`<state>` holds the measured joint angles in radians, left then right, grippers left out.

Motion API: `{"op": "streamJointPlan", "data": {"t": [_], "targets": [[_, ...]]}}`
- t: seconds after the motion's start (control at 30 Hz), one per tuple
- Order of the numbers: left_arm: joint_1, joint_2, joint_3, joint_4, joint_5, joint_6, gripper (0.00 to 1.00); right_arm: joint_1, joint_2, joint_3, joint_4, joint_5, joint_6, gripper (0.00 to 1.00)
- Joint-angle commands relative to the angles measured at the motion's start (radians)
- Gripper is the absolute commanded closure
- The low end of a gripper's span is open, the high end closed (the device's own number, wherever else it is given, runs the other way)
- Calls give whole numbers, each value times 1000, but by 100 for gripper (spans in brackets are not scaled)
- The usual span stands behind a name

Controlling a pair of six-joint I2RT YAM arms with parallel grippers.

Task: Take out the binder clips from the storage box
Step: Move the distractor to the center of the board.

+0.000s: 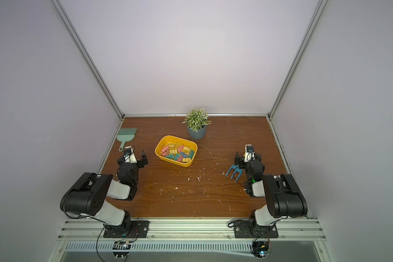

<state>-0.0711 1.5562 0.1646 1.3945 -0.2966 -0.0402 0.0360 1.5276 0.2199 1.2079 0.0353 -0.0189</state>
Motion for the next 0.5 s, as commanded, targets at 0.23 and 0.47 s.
{"op": "streamJointPlan", "data": {"t": [0.23, 0.47], "targets": [[8, 7, 9, 13, 5, 4, 0, -3, -2, 16, 41, -14, -1, 1], [-8, -23, -75, 131, -52, 1, 0, 4, -29, 7, 42, -27, -19, 1]]}}
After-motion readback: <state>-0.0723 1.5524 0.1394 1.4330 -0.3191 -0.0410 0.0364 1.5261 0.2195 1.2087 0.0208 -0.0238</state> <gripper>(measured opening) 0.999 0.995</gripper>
